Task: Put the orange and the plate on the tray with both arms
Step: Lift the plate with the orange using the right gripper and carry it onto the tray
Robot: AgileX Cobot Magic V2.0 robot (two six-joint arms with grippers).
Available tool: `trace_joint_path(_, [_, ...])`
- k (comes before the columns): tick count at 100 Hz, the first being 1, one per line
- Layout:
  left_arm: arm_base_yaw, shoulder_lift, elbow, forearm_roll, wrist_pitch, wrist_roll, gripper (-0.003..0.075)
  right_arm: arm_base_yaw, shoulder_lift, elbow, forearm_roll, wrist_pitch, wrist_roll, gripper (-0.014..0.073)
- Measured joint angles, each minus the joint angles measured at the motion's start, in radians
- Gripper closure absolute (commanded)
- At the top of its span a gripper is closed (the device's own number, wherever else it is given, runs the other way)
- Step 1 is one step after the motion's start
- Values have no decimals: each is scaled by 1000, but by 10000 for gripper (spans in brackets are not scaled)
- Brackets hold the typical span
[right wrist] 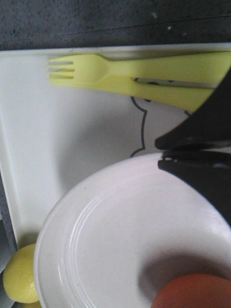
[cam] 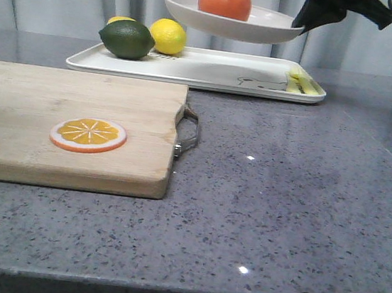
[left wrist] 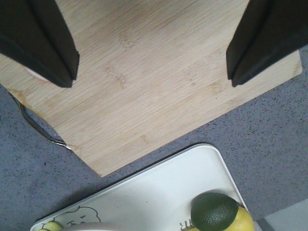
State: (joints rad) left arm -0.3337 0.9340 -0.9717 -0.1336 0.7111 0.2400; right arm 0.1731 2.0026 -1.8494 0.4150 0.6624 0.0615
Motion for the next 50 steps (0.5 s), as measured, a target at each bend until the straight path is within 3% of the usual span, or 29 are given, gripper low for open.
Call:
trace_joint_path(23, [0, 0, 0, 0, 0, 0, 121, 0, 132, -153, 0, 58, -39, 692])
trace_joint_path(50, [0, 0, 0, 0, 0, 0, 121, 0, 195, -182, 0, 60, -90, 692])
